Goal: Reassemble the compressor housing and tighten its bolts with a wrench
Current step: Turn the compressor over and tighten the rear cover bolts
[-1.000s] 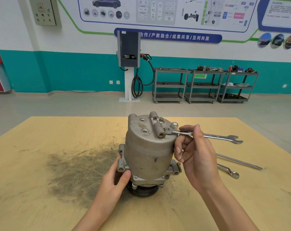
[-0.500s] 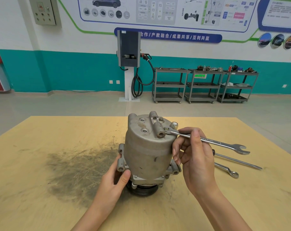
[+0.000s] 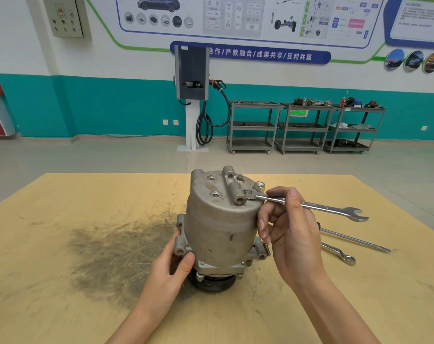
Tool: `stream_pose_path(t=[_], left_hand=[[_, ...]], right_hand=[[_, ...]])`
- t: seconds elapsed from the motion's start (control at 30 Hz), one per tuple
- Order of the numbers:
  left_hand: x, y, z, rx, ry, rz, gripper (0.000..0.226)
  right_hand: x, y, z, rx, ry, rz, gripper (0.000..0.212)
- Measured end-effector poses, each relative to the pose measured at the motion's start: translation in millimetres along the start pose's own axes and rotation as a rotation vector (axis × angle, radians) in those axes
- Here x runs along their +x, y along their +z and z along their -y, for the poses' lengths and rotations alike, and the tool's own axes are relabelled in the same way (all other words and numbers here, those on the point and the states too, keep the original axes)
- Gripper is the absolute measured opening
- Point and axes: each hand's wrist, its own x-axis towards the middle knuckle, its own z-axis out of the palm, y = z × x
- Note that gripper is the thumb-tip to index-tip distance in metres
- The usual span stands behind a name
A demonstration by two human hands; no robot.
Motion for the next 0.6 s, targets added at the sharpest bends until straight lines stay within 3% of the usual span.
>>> stream_pose_path(t=[0.17, 0.37, 0.6], left_hand=[[0.2, -0.9, 1.0, 0.012, -0.003, 0.006, 0.119], [0.7, -0.9, 5.5, 0.056, -0.004, -0.008, 0.09], [0.6, -1.9, 6.4, 0.048, 0.0, 0.012, 0.094]], right_hand=[[-3.1, 1.3, -1.4, -0.058, -0.036, -0.012, 0.034], [-4.7, 1.8, -2.3, -0.054, -0.056, -0.001, 0.038], [8.5, -0.5, 7.0, -0.021, -0.058, 0.041, 0.034]])
